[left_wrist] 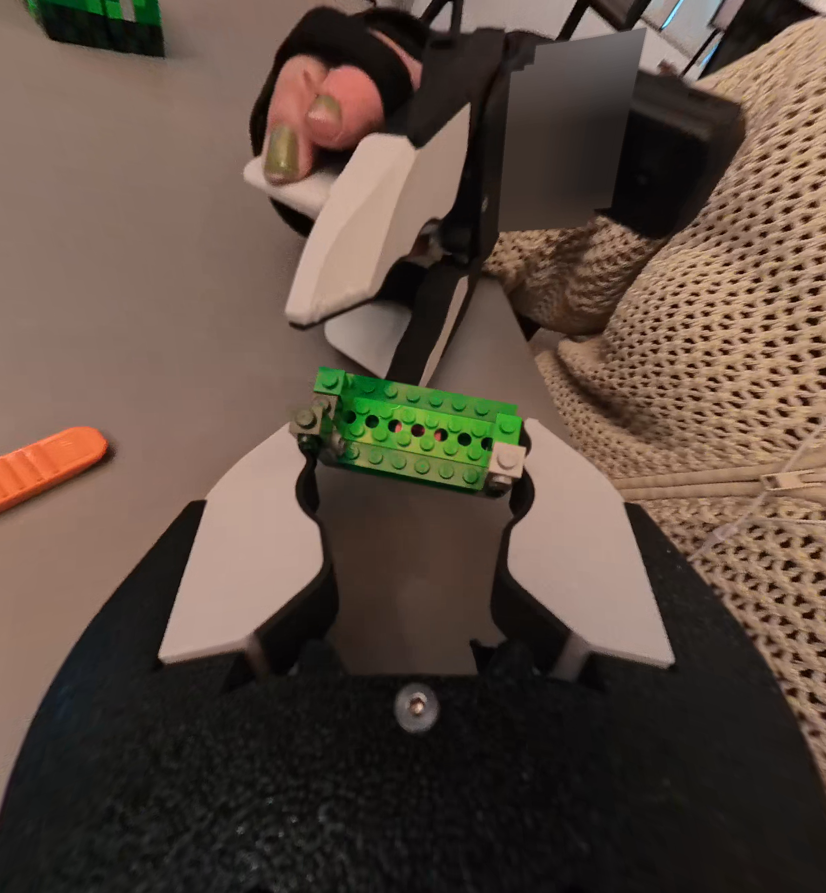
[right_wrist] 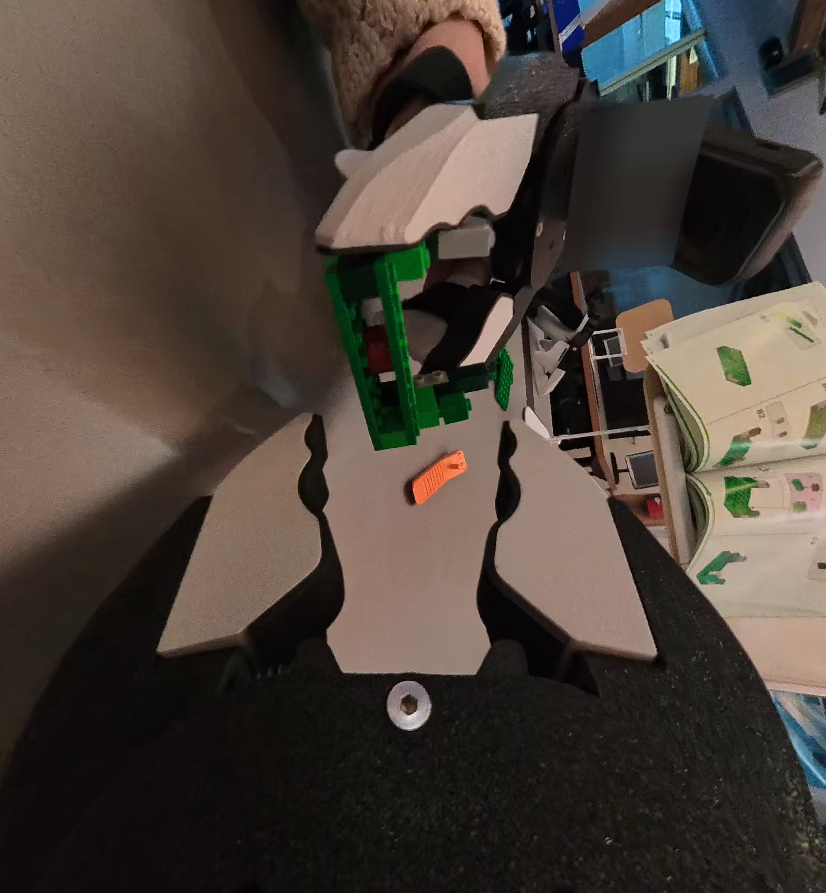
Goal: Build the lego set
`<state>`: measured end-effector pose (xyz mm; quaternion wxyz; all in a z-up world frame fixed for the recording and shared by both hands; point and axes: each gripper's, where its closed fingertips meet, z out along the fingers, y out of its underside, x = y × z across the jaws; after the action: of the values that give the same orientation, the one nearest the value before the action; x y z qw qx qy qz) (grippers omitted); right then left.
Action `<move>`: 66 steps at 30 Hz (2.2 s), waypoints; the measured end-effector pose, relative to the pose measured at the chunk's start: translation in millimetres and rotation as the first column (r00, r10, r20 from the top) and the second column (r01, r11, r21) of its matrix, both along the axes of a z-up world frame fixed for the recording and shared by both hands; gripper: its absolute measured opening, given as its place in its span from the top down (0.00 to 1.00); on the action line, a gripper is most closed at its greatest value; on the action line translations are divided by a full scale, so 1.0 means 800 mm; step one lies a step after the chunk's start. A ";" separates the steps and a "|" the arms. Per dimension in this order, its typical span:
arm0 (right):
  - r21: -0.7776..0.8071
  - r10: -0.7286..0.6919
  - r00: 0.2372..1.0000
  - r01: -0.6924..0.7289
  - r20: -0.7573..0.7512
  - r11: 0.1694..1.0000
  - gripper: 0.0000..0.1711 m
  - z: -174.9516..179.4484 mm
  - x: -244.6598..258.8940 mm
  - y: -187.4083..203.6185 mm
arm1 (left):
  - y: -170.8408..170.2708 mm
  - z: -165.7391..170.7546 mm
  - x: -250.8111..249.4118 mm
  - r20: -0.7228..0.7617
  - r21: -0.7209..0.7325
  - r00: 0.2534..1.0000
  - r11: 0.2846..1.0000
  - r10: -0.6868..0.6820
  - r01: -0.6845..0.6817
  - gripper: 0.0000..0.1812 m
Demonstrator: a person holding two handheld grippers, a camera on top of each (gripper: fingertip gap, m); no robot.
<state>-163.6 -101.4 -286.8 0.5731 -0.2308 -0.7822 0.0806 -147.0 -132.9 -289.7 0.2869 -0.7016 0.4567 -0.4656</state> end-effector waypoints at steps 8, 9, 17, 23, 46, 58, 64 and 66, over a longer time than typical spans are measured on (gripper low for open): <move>0.060 0.026 1.000 -0.025 -0.016 0.998 0.70 0.001 -0.006 -0.008 | -0.010 -0.001 0.004 0.000 -0.033 0.999 0.998 -0.046 0.046 0.57; 0.058 0.032 0.999 -0.031 -0.013 0.998 0.71 0.000 -0.007 -0.009 | -0.012 -0.001 0.005 0.002 -0.037 0.999 0.998 -0.051 0.051 0.57; 0.054 0.054 0.999 -0.054 0.005 0.997 0.76 -0.002 -0.005 -0.017 | -0.017 0.001 0.007 0.023 -0.061 0.997 0.996 -0.070 0.071 0.57; 0.053 0.053 0.998 -0.054 0.017 0.997 0.76 -0.002 -0.004 -0.020 | -0.020 0.003 0.008 0.041 -0.090 0.996 0.992 -0.083 0.086 0.57; -0.196 0.064 0.995 -0.048 0.078 0.979 0.76 -0.014 -0.002 -0.027 | -0.028 -0.002 0.008 0.073 -0.169 0.990 0.977 -0.117 0.128 0.57; -0.102 0.072 0.990 -0.059 0.124 0.993 0.76 -0.024 0.001 -0.031 | -0.035 -0.017 0.008 -0.005 -0.148 0.988 0.978 -0.151 0.149 0.57; -0.183 0.069 0.996 -0.057 0.058 0.982 0.76 -0.014 -0.003 -0.027 | -0.027 -0.008 0.008 0.036 -0.141 0.992 0.982 -0.121 0.124 0.57; -0.208 0.055 0.997 -0.044 0.048 0.977 0.70 -0.013 -0.003 -0.021 | -0.016 -0.007 0.006 0.015 -0.098 0.997 0.992 -0.073 0.074 0.57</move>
<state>-166.0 -118.5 -297.4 0.5229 -0.2714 -0.7901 0.1695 -142.3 -145.8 -295.6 0.2375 -0.6949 0.4571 -0.5018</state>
